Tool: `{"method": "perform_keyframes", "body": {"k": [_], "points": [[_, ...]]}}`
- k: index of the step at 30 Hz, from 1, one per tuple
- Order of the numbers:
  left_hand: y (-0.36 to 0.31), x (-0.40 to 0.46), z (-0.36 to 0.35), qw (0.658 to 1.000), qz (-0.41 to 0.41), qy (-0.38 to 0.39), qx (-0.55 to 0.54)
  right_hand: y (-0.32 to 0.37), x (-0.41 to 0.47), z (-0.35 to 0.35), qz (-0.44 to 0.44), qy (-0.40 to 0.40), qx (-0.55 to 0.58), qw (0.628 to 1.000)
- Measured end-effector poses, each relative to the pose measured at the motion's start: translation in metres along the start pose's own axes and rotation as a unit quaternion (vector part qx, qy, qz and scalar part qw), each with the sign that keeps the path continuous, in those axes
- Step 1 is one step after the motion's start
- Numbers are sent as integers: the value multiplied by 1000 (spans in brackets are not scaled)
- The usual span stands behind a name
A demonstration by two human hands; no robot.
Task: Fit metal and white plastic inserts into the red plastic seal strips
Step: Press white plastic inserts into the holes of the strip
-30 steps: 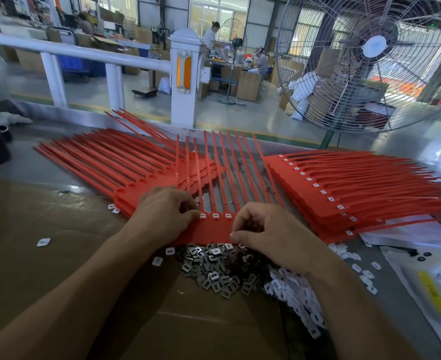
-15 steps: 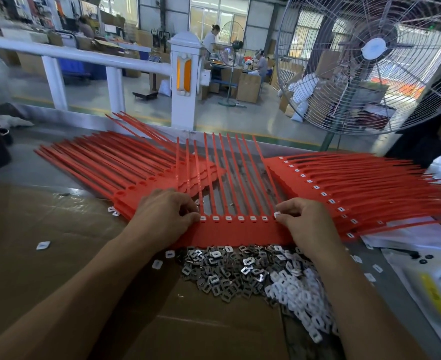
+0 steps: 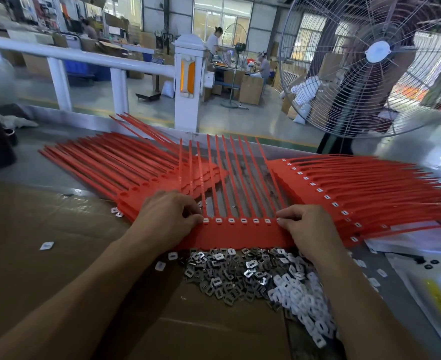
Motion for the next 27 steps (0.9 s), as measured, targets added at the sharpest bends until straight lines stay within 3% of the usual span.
{"method": "perform_keyframes", "body": {"k": [6,11,18,22,27], "points": [[1,0,0,1000,5,6,-6,5,-10,7,4,-32,-43,999],[1,1,-1,1000,9,13,-8,18,-15,8,24,2,-142,990],[2,0,-2,1000,7,4,1,38,-23,-1,78,31,-384,919],[2,-1,-3,1000,10,7,0,45,-27,-5,81,31,-410,908],[1,-1,-2,1000,12,10,-5,40,-26,0,60,31,-353,933]]}}
Point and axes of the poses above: each hand's wrist, its own x-axis towards the middle knuckle, its own z-axis out of the back of the hand, y = z × x, the point moved 2 cm from there along x, towards the middle knuckle, and after that the axes turned 1 degree about z, right-handed, at the moved point
